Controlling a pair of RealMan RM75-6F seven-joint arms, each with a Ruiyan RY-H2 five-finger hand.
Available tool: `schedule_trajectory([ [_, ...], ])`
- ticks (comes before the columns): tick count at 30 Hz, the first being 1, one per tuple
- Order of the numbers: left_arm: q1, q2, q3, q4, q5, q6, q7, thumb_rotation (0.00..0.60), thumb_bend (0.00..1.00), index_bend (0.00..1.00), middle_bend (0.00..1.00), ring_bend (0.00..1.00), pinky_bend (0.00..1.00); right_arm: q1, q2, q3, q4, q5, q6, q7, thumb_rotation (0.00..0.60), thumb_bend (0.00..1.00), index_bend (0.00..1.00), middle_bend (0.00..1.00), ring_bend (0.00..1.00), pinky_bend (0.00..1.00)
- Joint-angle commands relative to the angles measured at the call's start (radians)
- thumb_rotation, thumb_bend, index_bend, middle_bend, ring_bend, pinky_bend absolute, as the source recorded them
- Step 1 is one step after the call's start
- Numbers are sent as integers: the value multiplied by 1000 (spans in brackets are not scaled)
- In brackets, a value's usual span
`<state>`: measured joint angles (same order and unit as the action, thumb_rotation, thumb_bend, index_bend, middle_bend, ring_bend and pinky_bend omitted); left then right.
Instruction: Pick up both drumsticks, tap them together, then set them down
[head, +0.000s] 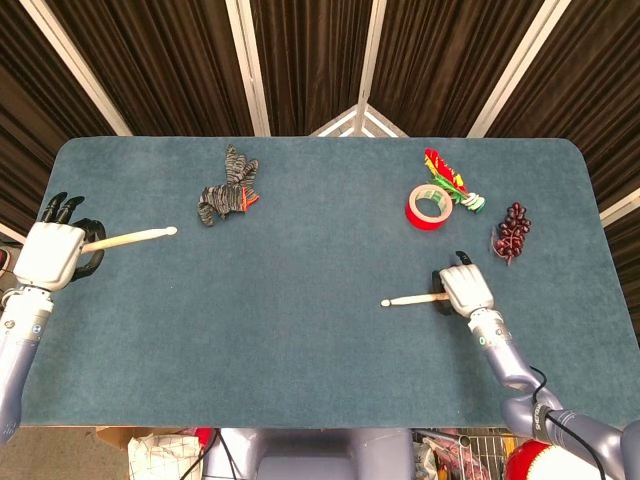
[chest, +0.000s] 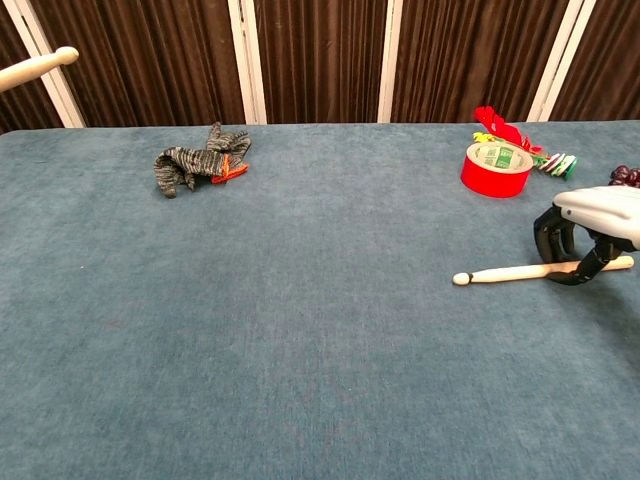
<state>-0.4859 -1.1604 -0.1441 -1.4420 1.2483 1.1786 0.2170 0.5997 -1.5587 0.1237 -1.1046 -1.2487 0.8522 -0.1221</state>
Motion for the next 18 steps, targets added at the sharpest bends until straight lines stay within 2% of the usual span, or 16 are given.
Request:
schedule_trajectory([
  [1, 1, -1, 0, 1, 1, 0, 0, 600, 544, 590, 562, 113, 62, 0, -2, -1, 1, 1, -1, -3, 600, 336, 568, 542, 454, 95],
  [18, 12, -2, -7, 18, 1, 8, -9, 600, 544, 591, 564, 113, 62, 6, -4, 2, -3, 5, 1, -8, 600, 359, 610, 566, 476, 95],
])
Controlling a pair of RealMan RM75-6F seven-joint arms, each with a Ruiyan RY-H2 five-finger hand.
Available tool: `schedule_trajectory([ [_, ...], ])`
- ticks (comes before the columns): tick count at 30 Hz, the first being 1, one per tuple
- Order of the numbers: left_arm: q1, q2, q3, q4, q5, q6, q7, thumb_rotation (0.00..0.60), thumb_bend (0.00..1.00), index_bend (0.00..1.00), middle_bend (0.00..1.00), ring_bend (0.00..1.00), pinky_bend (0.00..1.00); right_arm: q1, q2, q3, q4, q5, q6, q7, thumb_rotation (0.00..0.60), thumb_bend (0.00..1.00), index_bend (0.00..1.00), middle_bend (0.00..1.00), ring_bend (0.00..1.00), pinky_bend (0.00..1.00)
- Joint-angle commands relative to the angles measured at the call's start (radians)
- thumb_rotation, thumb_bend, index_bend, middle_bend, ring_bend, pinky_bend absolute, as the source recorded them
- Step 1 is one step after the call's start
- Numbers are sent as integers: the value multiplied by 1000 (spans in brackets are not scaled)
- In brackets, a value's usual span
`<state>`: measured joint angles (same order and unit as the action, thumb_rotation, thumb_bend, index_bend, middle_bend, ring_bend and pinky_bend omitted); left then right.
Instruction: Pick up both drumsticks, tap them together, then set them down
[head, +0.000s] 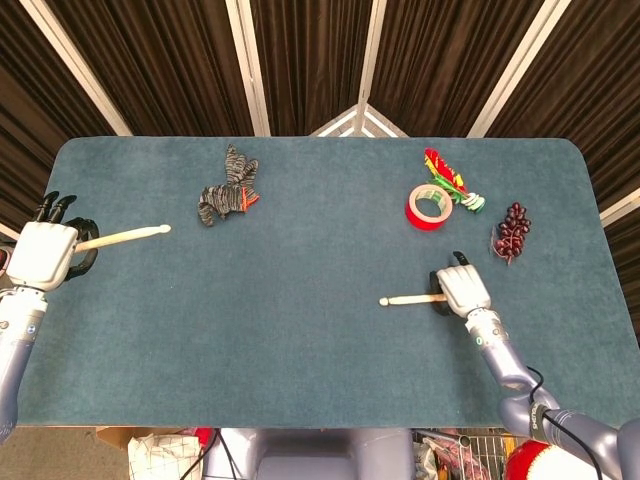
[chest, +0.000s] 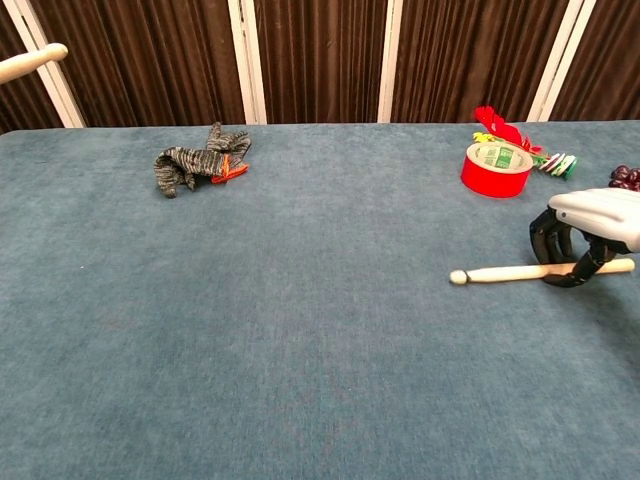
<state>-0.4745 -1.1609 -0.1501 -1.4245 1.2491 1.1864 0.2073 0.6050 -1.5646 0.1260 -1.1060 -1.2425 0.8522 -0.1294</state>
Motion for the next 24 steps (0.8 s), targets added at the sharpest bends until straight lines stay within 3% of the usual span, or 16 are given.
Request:
schedule_trajectory([
  [1, 1, -2, -1, 1, 0, 1, 1, 600, 544, 591, 564, 113, 62, 1, 3, 0, -3, -1, 1, -1, 600, 359, 613, 567, 476, 95],
  [24, 5, -9, -8, -4, 1, 5, 2, 600, 544, 593, 565, 113, 62, -2, 27, -8, -19, -46, 30, 52, 600, 362, 658, 579, 487, 95],
])
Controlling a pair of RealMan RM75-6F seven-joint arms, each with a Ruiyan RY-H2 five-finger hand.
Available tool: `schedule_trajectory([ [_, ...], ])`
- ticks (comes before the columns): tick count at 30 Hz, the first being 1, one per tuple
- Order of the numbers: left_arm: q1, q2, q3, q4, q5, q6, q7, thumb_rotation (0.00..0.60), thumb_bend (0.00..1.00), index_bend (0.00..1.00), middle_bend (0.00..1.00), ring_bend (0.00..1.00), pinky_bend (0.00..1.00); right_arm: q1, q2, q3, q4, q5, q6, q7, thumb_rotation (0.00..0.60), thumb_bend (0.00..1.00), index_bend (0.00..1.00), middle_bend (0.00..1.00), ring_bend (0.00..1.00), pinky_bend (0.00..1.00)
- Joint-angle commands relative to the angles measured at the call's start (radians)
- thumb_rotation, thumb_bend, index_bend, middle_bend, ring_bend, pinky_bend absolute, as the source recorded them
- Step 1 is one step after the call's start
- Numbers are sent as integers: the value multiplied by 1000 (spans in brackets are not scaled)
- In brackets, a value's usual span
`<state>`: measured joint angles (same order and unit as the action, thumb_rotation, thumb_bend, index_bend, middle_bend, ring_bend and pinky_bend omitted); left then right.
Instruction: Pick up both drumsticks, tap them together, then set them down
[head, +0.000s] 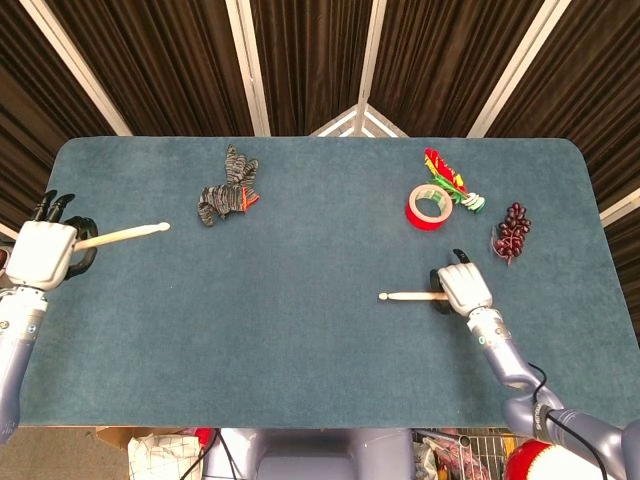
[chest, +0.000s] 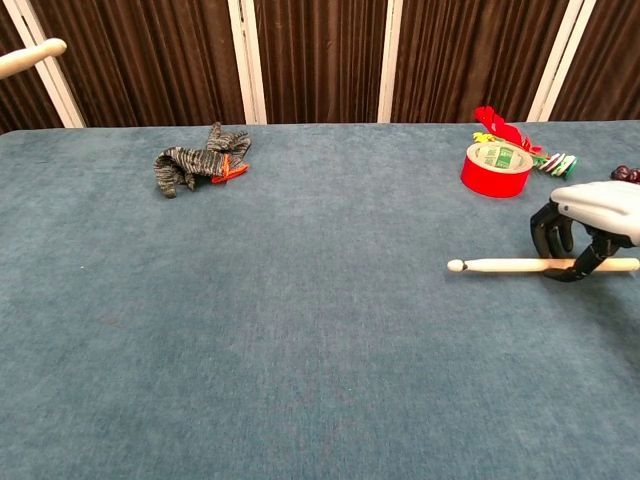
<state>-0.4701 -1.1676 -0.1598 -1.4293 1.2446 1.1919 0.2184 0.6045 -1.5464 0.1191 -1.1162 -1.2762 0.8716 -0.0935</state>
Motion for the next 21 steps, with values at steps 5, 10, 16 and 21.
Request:
schedule_trajectory([
  [5, 3, -14, -1, 7, 27, 13, -46, 600, 544, 594, 566, 113, 62, -4, 36, 7, -39, -33, 34, 51, 600, 361, 661, 584, 489, 95],
  [10, 7, -25, 1, 9, 48, 26, -81, 600, 544, 594, 566, 113, 62, -6, 75, 32, -80, -18, 46, 72, 600, 362, 662, 584, 492, 95],
  [16, 12, -46, 3, 18, 70, 41, -119, 600, 544, 595, 566, 112, 62, -6, 153, 70, -146, 23, 49, 68, 600, 362, 664, 584, 495, 95],
  [21, 16, -68, 5, 30, 80, 46, -149, 600, 544, 596, 566, 113, 62, -8, 224, 107, -207, 62, 46, 83, 600, 362, 672, 588, 500, 95],
])
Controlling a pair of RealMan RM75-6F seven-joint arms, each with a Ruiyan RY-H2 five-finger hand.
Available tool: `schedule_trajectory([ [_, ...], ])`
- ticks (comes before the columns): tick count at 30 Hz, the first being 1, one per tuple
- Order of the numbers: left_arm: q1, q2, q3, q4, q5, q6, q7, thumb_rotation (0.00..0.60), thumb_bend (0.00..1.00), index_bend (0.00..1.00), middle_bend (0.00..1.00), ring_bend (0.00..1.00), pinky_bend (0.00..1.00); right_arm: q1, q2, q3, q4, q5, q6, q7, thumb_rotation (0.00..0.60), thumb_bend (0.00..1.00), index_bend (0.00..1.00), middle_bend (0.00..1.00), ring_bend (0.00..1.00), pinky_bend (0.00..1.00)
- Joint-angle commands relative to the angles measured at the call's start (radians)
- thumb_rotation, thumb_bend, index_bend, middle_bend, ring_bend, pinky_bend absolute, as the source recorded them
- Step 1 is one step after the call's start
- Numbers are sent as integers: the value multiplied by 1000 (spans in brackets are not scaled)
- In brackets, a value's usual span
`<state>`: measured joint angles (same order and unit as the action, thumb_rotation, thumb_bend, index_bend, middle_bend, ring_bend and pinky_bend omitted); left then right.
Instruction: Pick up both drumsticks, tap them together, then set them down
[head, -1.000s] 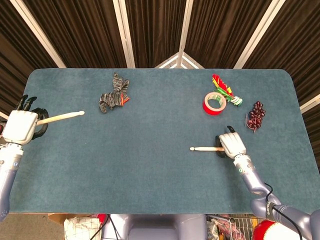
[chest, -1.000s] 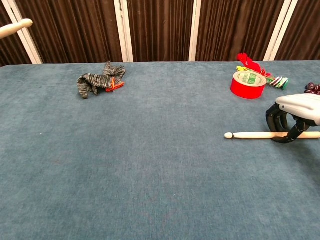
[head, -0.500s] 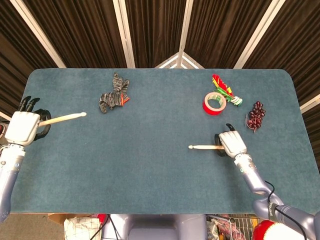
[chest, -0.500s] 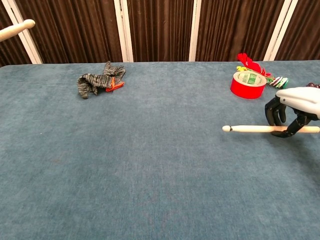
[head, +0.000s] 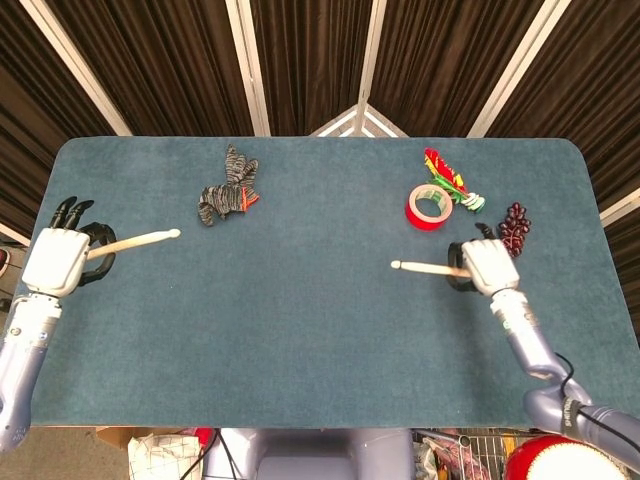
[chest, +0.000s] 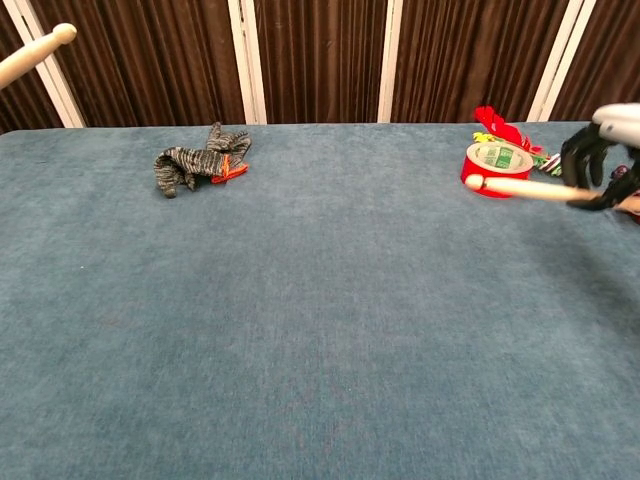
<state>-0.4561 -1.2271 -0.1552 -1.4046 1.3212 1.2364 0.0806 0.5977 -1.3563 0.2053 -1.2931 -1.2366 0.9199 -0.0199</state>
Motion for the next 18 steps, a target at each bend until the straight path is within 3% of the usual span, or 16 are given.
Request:
schedule_trajectory([
  [1, 2, -13, -1, 7, 4, 3, -19, 600, 544, 596, 567, 113, 62, -1, 47, 28, -40, 32, -5, 14, 600, 362, 673, 590, 500, 95],
  [9, -9, -77, -14, 38, 13, 3, -101, 600, 544, 597, 566, 112, 62, 3, 155, 111, -73, 166, -69, 98, 600, 361, 679, 598, 507, 95],
  [18, -40, -170, -37, 105, 21, 1, -153, 600, 544, 598, 566, 113, 62, -24, 225, 137, -57, 145, -80, 237, 600, 362, 685, 598, 507, 95],
])
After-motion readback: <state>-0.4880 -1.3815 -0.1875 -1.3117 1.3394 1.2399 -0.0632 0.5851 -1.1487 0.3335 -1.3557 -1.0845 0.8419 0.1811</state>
